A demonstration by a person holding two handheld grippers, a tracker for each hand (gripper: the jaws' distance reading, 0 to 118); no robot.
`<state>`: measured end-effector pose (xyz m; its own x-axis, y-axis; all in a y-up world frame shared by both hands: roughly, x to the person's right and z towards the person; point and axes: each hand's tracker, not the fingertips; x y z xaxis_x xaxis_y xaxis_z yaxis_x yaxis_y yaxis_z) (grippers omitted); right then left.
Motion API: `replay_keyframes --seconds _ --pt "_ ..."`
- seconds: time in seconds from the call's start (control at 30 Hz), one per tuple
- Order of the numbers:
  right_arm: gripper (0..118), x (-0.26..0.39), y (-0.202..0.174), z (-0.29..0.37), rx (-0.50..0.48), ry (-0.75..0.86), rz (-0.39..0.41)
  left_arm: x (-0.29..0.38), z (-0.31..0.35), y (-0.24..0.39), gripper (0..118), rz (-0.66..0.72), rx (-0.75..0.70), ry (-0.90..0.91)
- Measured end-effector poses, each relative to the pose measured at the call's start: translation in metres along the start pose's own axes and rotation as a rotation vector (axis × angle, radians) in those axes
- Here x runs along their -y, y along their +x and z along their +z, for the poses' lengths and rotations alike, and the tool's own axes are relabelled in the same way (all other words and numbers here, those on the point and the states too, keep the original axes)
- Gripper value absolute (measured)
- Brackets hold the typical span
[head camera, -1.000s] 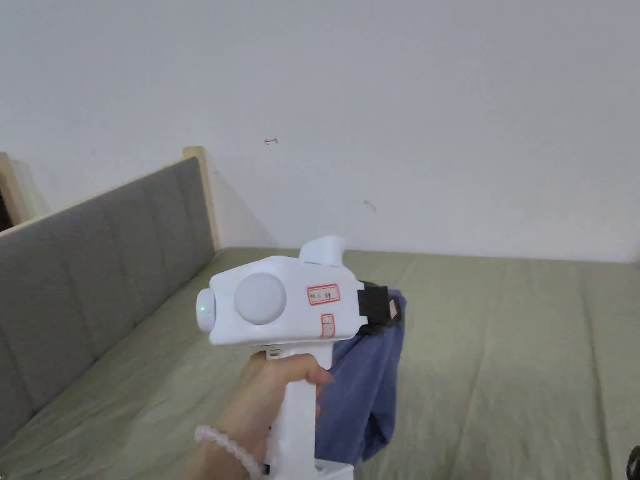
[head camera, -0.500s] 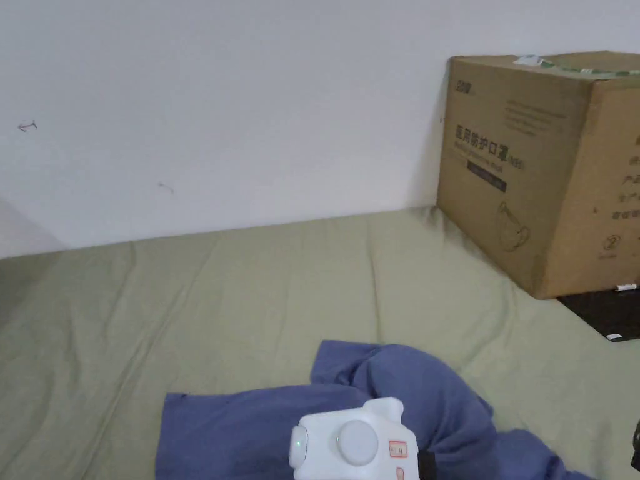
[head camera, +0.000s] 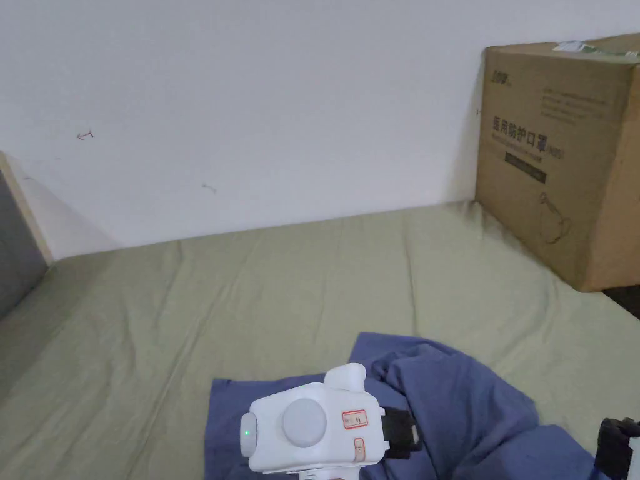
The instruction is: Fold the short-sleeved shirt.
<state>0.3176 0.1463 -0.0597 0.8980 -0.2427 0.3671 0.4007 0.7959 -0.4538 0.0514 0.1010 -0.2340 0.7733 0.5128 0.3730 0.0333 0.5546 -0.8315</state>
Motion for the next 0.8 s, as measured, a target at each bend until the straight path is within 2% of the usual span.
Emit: replay_keyframes --seconds 0.07,0.23,0.37,0.4,0.47,0.5,0.53,0.6,0.8 --pt "0 0.002 -0.012 -0.001 -0.027 -0.016 0.034 0.006 0.022 -0.016 2 0.002 -0.116 0.072" --pt "0 0.007 -0.04 -0.015 -0.082 -0.052 0.096 0.018 0.051 -0.071 0 0.071 -0.245 0.065" --pt "0 0.015 -0.062 -0.032 -0.111 -0.098 0.157 0.006 0.066 -0.12 0 0.147 -0.354 0.143" --pt "0 0.017 -0.066 -0.037 -0.112 -0.11 0.171 -0.001 0.066 -0.131 8 0.162 -0.391 0.14" --pt "0 0.019 -0.074 -0.05 -0.115 -0.129 0.191 -0.022 0.065 -0.156 82 0.174 -0.401 0.086" --pt "0 0.02 -0.078 -0.058 -0.108 -0.139 0.193 -0.033 0.061 -0.168 106 0.179 -0.396 0.05" --pt "0 0.02 -0.081 -0.065 -0.103 -0.147 0.19 -0.043 0.058 -0.178 111 0.177 -0.389 0.04" --pt "0 0.02 -0.084 -0.08 -0.105 -0.178 0.175 -0.073 0.045 -0.196 105 0.174 -0.401 0.042" --pt "0 0.027 -0.09 -0.117 -0.079 -0.246 0.192 -0.142 -0.022 -0.243 106 0.124 -0.519 -0.029"
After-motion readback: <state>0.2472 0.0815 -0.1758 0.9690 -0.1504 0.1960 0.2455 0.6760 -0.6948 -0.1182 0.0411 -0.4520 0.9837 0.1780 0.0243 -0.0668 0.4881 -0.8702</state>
